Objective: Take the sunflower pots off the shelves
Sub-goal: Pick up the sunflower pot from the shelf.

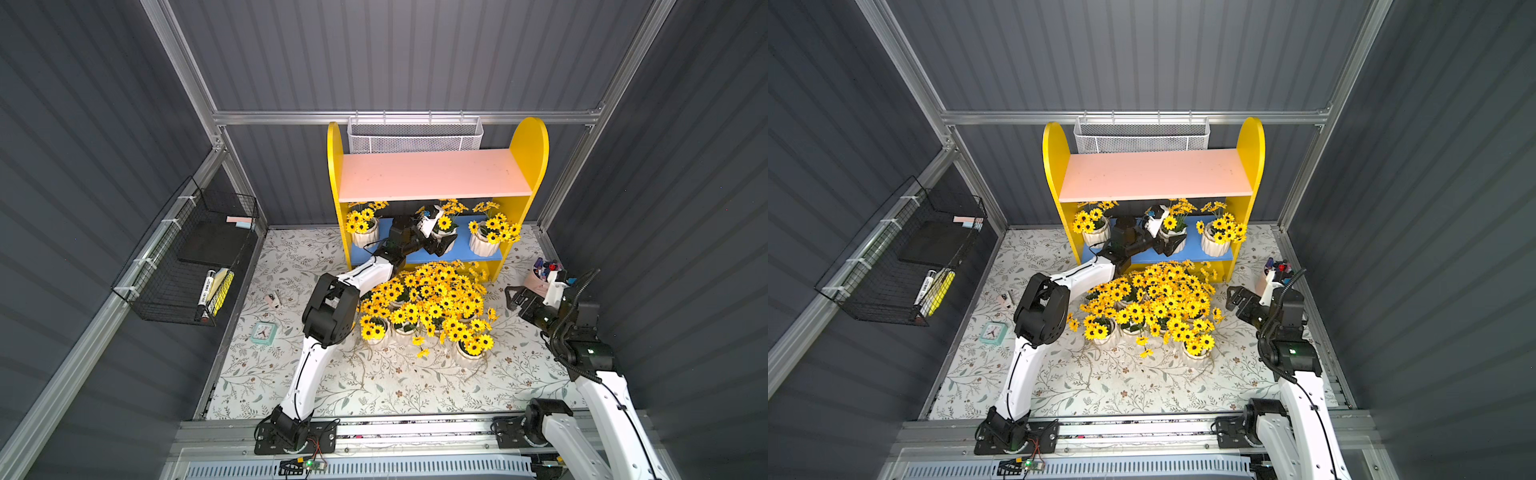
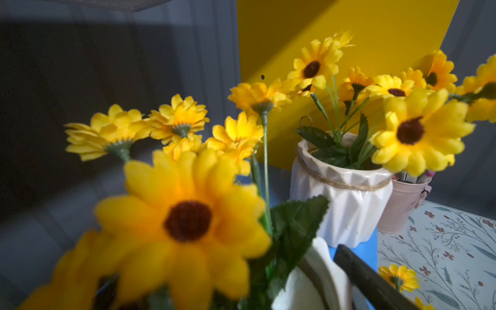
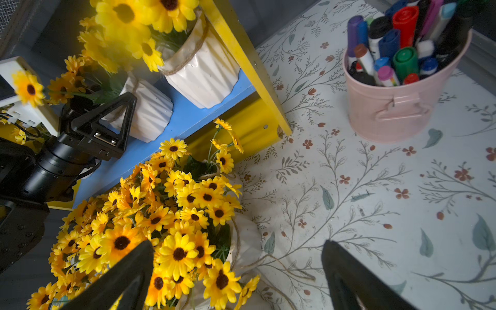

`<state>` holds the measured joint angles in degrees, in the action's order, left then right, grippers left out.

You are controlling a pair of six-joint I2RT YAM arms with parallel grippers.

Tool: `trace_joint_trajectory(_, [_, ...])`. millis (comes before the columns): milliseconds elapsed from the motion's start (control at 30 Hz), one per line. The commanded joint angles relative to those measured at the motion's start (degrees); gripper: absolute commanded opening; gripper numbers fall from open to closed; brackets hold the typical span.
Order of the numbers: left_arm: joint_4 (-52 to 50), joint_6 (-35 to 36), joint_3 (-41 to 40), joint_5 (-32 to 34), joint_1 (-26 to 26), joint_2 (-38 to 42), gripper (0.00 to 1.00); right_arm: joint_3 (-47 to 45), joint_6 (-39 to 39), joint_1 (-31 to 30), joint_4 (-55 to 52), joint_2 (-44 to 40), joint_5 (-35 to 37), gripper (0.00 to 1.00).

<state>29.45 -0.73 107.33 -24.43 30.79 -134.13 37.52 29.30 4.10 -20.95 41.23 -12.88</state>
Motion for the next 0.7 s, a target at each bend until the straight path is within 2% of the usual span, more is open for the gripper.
trace_joint_trajectory(0, [-2.42,-0.57,3.73,0.52,0.11,-3.15,0.99,-0.52,-0.39,0.20,0.40,-0.30,-0.16,0.99])
trace_joint_trajectory(133, [-4.00,-0.31,7.39,0.26,0.28,-5.46,0.99,-0.54,-0.80,0.20,0.33,-0.63,0.27,0.99])
trace_joint_trajectory(300, [-3.70,0.22,7.22,0.68,0.40,-5.92,0.99,-0.60,-0.77,0.21,0.30,-0.78,0.05,0.99])
trace_joint_trajectory(400, [-3.36,1.12,6.04,0.81,0.41,-5.34,0.93,-0.60,-0.80,0.22,0.33,-0.95,0.05,0.99])
trace_joint_trajectory(500, [-3.10,1.73,5.19,0.79,0.42,-4.60,0.81,-0.67,-0.76,0.18,0.32,-1.09,0.17,0.99])
trace_joint_trajectory(667, [-0.83,2.09,1.96,1.08,0.42,-1.19,0.26,-0.85,-0.71,0.19,0.58,-0.94,0.16,0.99])
